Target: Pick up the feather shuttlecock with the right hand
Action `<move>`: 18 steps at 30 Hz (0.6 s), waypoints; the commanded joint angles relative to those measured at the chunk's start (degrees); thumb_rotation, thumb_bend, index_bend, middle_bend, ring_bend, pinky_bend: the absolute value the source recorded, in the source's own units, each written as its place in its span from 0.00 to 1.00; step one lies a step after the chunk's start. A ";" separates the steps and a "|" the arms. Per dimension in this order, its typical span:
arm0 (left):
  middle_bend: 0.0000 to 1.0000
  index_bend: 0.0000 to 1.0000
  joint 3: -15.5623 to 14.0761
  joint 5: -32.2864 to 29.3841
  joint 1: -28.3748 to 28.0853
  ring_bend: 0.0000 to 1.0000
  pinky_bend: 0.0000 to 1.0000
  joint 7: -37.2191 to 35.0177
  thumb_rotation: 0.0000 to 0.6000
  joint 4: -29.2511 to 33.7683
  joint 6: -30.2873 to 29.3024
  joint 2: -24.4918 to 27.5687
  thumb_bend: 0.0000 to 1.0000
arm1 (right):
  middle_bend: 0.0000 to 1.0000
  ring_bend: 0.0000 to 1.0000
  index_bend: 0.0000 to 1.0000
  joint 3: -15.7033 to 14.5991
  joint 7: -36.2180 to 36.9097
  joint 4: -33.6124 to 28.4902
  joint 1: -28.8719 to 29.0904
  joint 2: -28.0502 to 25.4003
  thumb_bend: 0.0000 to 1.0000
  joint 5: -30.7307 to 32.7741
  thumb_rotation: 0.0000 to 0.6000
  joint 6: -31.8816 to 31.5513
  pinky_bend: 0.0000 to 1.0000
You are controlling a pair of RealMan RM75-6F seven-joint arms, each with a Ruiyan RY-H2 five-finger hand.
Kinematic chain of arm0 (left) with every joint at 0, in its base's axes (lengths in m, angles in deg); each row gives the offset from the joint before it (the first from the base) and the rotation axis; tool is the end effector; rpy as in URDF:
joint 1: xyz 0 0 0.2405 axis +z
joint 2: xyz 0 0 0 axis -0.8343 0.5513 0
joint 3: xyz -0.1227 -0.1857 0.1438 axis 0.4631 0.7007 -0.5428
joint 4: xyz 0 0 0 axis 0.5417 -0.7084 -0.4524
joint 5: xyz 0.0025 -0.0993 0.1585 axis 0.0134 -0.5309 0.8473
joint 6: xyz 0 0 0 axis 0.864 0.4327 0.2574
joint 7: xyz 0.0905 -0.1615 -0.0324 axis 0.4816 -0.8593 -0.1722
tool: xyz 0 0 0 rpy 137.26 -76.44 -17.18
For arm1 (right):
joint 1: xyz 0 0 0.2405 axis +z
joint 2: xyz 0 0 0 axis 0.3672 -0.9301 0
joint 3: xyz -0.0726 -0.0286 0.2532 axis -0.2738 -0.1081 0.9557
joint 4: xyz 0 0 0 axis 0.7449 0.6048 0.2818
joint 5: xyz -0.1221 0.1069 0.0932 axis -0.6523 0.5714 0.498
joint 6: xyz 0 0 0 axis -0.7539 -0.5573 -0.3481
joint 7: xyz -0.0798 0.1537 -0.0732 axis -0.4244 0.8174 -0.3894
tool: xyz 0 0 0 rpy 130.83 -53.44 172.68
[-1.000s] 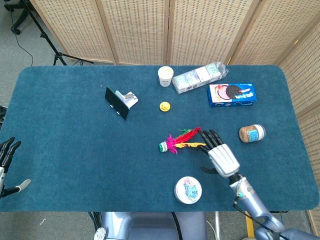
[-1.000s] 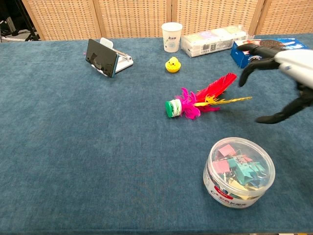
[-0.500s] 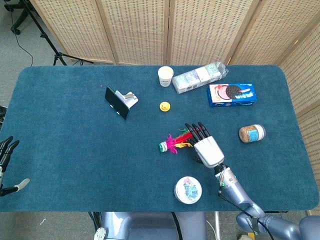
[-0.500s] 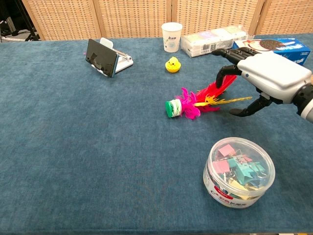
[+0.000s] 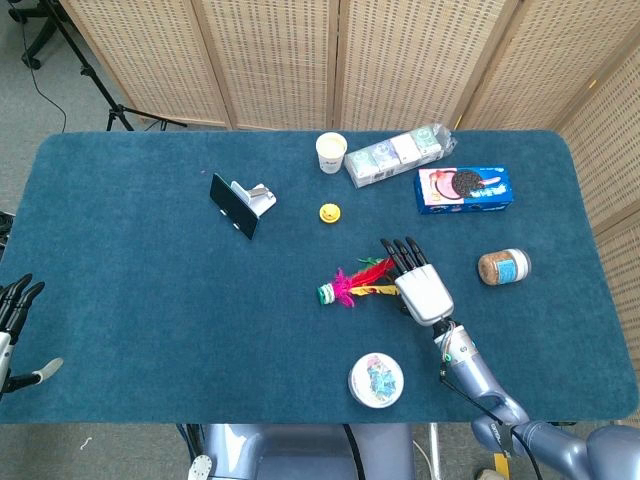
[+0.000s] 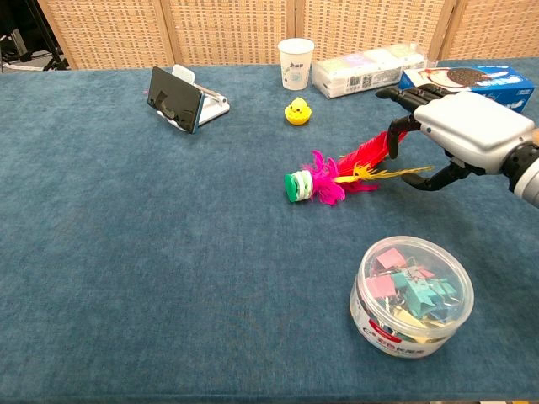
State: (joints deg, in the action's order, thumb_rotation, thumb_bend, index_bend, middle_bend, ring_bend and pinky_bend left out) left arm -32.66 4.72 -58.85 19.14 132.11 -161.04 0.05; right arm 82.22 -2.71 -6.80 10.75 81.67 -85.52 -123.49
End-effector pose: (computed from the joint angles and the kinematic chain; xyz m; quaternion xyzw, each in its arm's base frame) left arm -0.2886 0.1994 0.2105 -0.5997 -0.3907 -0.4210 0.5571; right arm -0.1927 -0.3659 -0.0148 0.7429 -0.2434 0.4097 0.4701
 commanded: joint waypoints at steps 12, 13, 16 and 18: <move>0.00 0.00 0.16 -0.45 -0.12 0.00 0.00 0.01 1.00 0.07 0.25 0.01 0.00 | 0.06 0.00 0.60 -1.01 2.33 4.20 0.85 2.59 0.48 1.13 1.00 -0.10 0.00; 0.00 0.00 0.17 -0.49 -0.13 0.00 0.00 -0.03 1.00 0.08 0.29 0.03 0.00 | 0.06 0.00 0.61 -1.06 2.48 4.51 0.89 2.71 0.50 1.18 1.00 -0.20 0.00; 0.00 0.00 0.19 -0.54 -0.15 0.00 0.00 -0.10 1.00 0.07 0.32 0.05 0.00 | 0.07 0.00 0.62 -1.19 2.73 5.17 0.96 2.88 0.54 1.17 1.00 -0.60 0.00; 0.00 0.00 0.17 -0.47 -0.17 0.00 0.00 -0.08 1.00 0.07 0.34 0.05 0.00 | 0.07 0.00 0.63 -1.38 3.03 5.42 0.95 2.84 0.56 1.11 1.00 -0.92 0.00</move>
State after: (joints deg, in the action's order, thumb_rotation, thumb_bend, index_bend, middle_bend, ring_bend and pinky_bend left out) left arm -32.49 4.26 -59.02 19.06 132.18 -160.70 0.09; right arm 80.90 0.24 -1.43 11.70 84.52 -84.39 -124.34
